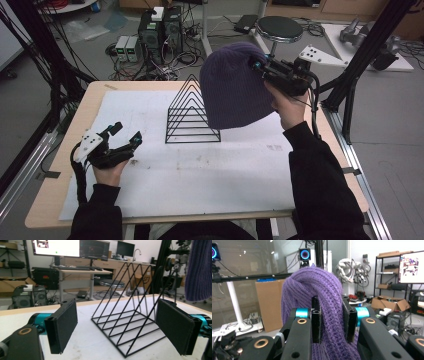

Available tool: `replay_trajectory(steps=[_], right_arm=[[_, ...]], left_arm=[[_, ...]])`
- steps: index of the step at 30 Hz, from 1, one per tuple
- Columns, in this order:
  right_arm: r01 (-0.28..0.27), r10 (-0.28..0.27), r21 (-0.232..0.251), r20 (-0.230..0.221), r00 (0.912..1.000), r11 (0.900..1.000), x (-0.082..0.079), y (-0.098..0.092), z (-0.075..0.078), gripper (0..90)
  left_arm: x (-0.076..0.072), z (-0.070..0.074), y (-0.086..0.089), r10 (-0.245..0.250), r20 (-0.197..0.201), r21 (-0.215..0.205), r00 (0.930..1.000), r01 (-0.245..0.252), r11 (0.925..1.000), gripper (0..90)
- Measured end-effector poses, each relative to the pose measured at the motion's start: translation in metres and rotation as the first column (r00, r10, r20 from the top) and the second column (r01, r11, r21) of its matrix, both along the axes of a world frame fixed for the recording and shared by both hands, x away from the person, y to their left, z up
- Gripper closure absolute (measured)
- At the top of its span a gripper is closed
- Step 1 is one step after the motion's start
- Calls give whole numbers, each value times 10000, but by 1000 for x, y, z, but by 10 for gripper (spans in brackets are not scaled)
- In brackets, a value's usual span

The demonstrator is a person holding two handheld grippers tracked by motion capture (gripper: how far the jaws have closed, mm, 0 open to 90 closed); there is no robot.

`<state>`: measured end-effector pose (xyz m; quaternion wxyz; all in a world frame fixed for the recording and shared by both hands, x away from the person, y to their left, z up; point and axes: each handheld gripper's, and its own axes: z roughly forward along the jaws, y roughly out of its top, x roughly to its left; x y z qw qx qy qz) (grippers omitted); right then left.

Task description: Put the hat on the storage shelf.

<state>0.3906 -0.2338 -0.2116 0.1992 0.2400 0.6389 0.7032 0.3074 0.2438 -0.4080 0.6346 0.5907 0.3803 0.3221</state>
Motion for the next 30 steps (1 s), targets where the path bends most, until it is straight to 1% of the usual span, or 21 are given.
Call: replay_trajectory(steps=[3, 7, 10, 12, 14, 16, 18, 19, 20, 21, 22, 25, 26, 27, 28, 29, 30], right_arm=[[-84, 83, 212, 77, 9999, 9997, -2, 6, 2, 750], [-207, 204, 513, 52, 9998, 9985, -4, 12, 5, 750], [-413, 409, 506, 91, 9991, 9979, -5, 18, 8, 750], [-503, 497, 508, 126, 9987, 9974, -6, 23, 9, 750], [-611, 605, 483, 128, 9981, 9970, -7, 26, 10, 750], [-659, 653, 526, 140, 9978, 9964, -7, 30, 10, 750], [-745, 739, 517, 142, 9972, 9959, -6, 34, 11, 750], [-779, 773, 522, 128, 9969, 9956, -6, 36, 11, 750], [-864, 859, 567, 114, 9962, 9947, -6, 38, 11, 749], [-908, 905, 535, 85, 9959, 9944, -6, 40, 11, 749], [-951, 945, 520, 129, 9954, 9941, -7, 42, 12, 749], [-1072, 1064, 500, 186, 9942, 9930, -8, 47, 13, 749], [-1080, 1071, 501, 191, 9941, 9929, -9, 48, 13, 749], [-1136, 1127, 506, 202, 9934, 9922, -8, 49, 13, 749], [-1138, 1130, 525, 175, 9934, 9921, -8, 50, 14, 749], [-1149, 1143, 520, 159, 9933, 9920, -8, 51, 14, 749], [-1183, 1176, 534, 154, 9929, 9915, -7, 52, 14, 749]], left_arm=[[2, 2, -6, -216, 57, -191, 9997, 218, 9996, 188], [4, 6, -10, -481, 145, -484, 9987, 487, 9976, 189], [7, 9, -15, -792, 251, -643, 9965, 807, 9947, 191], [9, 8, -18, -1016, 272, -808, 9945, 1035, 9913, 199], [10, 7, -21, -1223, 231, -787, 9922, 1238, 9892, 207], [10, 9, -23, -1482, 162, -611, 9888, 1489, 9870, 207], [12, 15, -28, -1742, 261, -505, 9844, 1754, 9832, 202], [12, 18, -30, -1842, 463, -611, 9818, 1868, 9805, 202], [14, 20, -31, -1964, 554, -783, 9790, 2004, 9766, 212], [16, 22, -33, -2054, 418, -825, 9778, 2083, 9746, 219], [18, 23, -35, -2122, 412, -874, 9764, 2151, 9727, 211], [23, 24, -42, -2372, 325, -809, 9709, 2391, 9676, 213], [24, 24, -44, -2461, 360, -859, 9686, 2483, 9649, 213], [24, 24, -46, -2567, 343, -919, 9659, 2588, 9615, 214], [27, 27, -49, -2754, 202, -830, 9611, 2761, 9575, 211], [29, 30, -53, -2840, 201, -678, 9586, 2847, 9562, 202], [30, 33, -57, -2987, 324, -673, 9538, 3003, 9515, 203]])
